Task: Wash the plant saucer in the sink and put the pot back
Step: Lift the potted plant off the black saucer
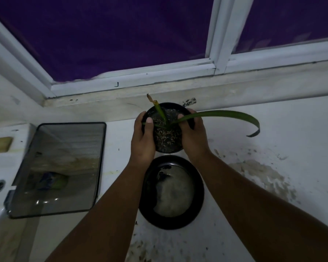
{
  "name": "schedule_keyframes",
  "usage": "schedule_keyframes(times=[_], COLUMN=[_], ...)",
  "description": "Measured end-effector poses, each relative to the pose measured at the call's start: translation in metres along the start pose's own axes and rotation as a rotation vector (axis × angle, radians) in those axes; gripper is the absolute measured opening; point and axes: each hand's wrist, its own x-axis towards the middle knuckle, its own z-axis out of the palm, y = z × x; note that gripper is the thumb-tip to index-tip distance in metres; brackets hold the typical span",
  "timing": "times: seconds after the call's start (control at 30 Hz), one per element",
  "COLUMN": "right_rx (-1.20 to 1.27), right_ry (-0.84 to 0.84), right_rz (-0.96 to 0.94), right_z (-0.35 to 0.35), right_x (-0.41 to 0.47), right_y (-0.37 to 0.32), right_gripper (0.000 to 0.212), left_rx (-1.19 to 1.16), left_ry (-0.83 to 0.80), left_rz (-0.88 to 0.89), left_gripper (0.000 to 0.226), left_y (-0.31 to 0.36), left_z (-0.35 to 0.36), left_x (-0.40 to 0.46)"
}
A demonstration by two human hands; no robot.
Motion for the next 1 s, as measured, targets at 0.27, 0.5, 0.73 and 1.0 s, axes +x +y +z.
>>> schedule_keyframes(times=[0.27,0.5,0.73,1.0], right_rx=[-0.048,-0.095,-0.145,-0.134], right_ry=[-0.006,0.019,-0.002,0.02], right_rz=[0.055,0.054,0.05,0.169], right_z=[0.012,0.011,0.01,-0.006], right_x=[0.034,0.033,0.037,0.023], right_y=[0.031,0.05,0.054,0.054], right_gripper=[0.045,0.032,0.032,0.057], left_rx=[0.056,0.082,0.109,0.183], left_ry=[-0.004,-0.015,-0.02,-0.05], left_rz=[-0.01,-0.039,-0.028,-0.076], left_gripper=[0.05,0.049,0.041,0.064], left_y=[-0.034,-0.051,-0.049,-0.047], left_z=[0.003,0.008,0.009,-0.014], left_x=[0.036,0.035,0.035,0.019])
